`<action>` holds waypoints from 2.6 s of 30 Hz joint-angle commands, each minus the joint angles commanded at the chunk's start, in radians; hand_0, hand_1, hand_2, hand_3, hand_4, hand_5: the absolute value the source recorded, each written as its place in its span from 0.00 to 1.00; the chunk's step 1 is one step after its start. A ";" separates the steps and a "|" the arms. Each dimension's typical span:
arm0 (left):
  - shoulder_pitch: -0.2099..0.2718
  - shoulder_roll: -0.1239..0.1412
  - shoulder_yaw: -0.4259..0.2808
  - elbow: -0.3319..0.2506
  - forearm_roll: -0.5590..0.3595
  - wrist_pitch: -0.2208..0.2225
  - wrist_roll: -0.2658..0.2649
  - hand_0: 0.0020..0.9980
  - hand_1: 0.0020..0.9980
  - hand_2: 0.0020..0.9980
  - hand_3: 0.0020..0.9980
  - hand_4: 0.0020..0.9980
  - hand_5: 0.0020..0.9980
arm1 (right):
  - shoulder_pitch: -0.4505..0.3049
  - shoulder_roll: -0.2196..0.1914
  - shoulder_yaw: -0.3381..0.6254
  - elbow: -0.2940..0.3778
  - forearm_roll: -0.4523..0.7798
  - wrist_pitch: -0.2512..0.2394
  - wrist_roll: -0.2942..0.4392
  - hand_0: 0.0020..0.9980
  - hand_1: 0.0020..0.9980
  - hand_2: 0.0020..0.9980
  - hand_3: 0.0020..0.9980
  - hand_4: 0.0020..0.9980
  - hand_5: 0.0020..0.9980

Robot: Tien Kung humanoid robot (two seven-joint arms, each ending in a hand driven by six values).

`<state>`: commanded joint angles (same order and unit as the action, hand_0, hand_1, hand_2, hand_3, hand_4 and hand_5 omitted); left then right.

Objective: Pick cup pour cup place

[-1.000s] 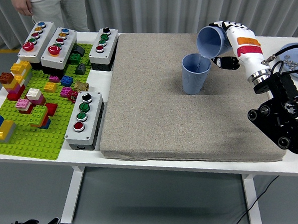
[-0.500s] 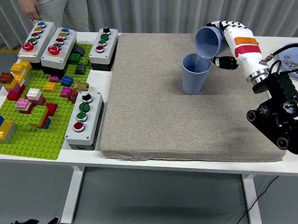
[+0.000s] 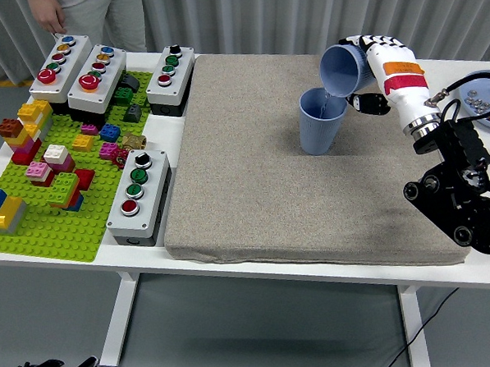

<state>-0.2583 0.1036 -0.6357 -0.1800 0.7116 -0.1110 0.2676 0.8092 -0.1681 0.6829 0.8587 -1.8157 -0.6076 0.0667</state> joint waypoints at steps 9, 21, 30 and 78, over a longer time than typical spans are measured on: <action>0.004 0.001 -0.001 0.000 0.003 0.000 0.000 0.77 0.77 0.82 0.68 0.51 1.00 | 0.000 0.000 -0.007 0.003 -0.017 -0.006 -0.009 0.81 0.67 0.55 0.61 0.75 0.12; 0.002 0.000 0.000 0.000 0.002 -0.001 0.000 0.77 0.77 0.82 0.68 0.51 1.00 | 0.005 -0.002 -0.018 0.007 -0.051 -0.023 -0.028 0.81 0.67 0.55 0.61 0.74 0.11; 0.002 0.000 0.001 0.000 -0.002 0.000 -0.001 0.77 0.77 0.82 0.68 0.51 1.00 | 0.018 -0.010 -0.050 0.007 -0.079 -0.038 -0.045 0.82 0.67 0.56 0.60 0.74 0.09; 0.008 0.002 -0.009 0.000 0.010 0.000 0.002 0.77 0.77 0.82 0.68 0.51 1.00 | 0.062 -0.046 -0.130 0.016 -0.153 -0.035 -0.107 0.84 0.68 0.57 0.60 0.75 0.05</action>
<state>-0.2498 0.1054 -0.6450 -0.1800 0.7215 -0.1114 0.2695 0.8710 -0.2145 0.5527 0.8745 -1.9691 -0.6424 -0.0402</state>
